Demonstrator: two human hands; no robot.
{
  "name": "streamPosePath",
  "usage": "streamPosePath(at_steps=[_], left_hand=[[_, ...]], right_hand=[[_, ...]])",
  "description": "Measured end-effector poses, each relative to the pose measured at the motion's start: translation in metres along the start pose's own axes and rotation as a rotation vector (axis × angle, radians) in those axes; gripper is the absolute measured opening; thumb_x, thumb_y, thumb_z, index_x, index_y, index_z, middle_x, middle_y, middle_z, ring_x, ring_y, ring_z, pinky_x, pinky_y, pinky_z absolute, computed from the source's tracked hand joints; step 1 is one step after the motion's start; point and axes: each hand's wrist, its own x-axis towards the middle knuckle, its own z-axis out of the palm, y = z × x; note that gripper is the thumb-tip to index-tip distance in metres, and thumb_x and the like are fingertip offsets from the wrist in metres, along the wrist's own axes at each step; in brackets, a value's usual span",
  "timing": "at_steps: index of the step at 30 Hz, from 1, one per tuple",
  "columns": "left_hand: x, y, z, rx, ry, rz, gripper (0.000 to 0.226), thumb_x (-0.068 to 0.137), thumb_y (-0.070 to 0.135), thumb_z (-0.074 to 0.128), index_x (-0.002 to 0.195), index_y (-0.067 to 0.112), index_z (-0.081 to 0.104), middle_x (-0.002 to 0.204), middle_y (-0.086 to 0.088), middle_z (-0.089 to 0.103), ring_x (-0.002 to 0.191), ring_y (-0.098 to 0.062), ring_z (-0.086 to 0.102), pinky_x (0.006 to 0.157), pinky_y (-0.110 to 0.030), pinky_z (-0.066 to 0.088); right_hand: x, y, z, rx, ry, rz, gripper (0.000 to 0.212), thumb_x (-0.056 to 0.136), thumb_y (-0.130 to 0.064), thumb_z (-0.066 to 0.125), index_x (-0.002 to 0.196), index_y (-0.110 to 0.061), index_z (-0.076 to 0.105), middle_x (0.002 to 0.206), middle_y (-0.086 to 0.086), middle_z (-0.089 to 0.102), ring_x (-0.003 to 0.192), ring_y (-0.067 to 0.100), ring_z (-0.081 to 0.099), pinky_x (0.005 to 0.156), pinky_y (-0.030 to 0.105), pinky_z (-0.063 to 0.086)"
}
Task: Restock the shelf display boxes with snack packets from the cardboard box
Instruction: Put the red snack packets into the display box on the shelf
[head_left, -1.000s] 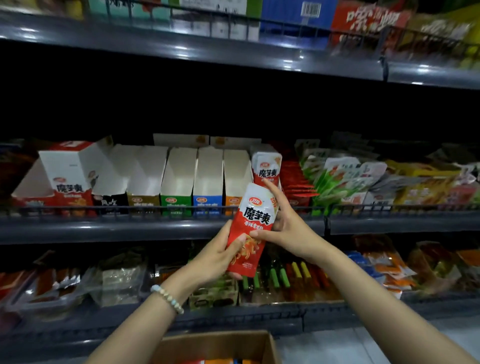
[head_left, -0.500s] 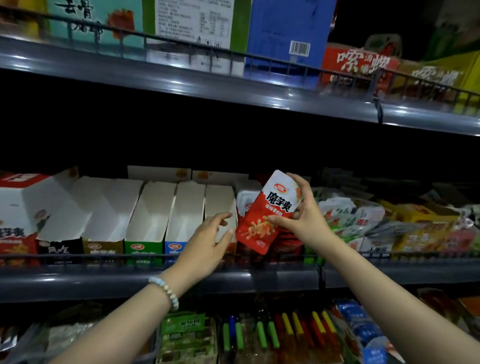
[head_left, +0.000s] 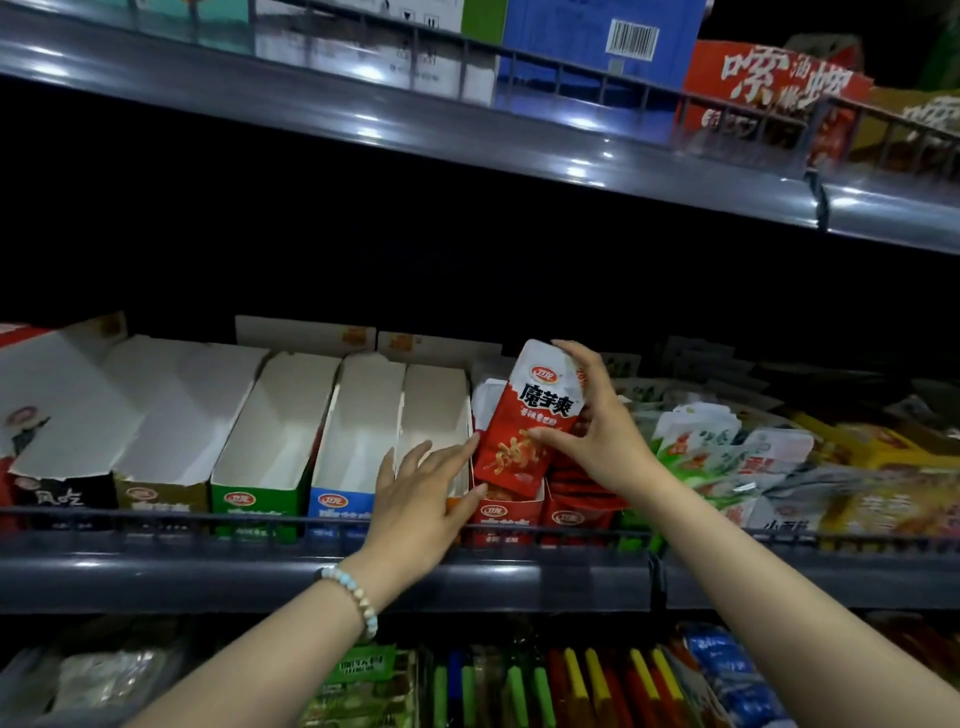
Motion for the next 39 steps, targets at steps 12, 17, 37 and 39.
streamPosePath(at_steps=[12, 17, 37, 39], left_hand=[[-0.003, 0.006, 0.001, 0.065, -0.004, -0.015, 0.059, 0.095, 0.058, 0.030, 0.149, 0.041, 0.013, 0.154, 0.012, 0.029, 0.145, -0.013, 0.014, 0.119, -0.040, -0.003], [-0.011, 0.002, -0.005, 0.044, -0.002, 0.002, 0.062, 0.095, 0.057, 0.033, 0.150, 0.039, 0.012, 0.154, 0.010, 0.028, 0.145, -0.014, 0.015, 0.120, -0.041, 0.001], [-0.243, -0.123, 0.071, -0.111, -0.177, -0.136, 0.054, 0.095, 0.050, 0.045, 0.143, 0.024, 0.041, 0.145, 0.002, 0.045, 0.136, -0.017, 0.036, 0.112, -0.036, 0.030], [-0.269, -0.139, 0.083, -0.100, -0.241, -0.201, 0.055, 0.096, 0.049, 0.045, 0.143, 0.021, 0.040, 0.146, 0.001, 0.043, 0.137, -0.018, 0.035, 0.113, -0.033, 0.028]], right_hand=[[-0.009, 0.012, 0.023, -0.578, -0.106, 0.012, 0.096, 0.072, -0.033, 0.080, 0.147, -0.040, 0.020, 0.156, -0.010, 0.014, 0.144, 0.013, 0.010, 0.116, 0.036, 0.013], [-0.009, 0.002, 0.021, -0.588, -0.132, 0.071, 0.097, 0.076, -0.032, 0.078, 0.149, -0.039, 0.015, 0.158, -0.009, 0.012, 0.145, 0.015, 0.013, 0.118, 0.042, 0.020], [-0.247, 0.006, 0.181, -0.294, -0.718, 0.385, 0.073, 0.088, -0.038, 0.063, 0.149, -0.028, 0.023, 0.158, -0.004, 0.015, 0.146, 0.015, 0.012, 0.115, 0.027, 0.016], [-0.273, 0.021, 0.205, -0.309, -0.838, 0.477, 0.078, 0.088, -0.041, 0.063, 0.151, -0.026, 0.019, 0.159, -0.003, 0.013, 0.146, 0.017, 0.011, 0.115, 0.030, 0.016]])
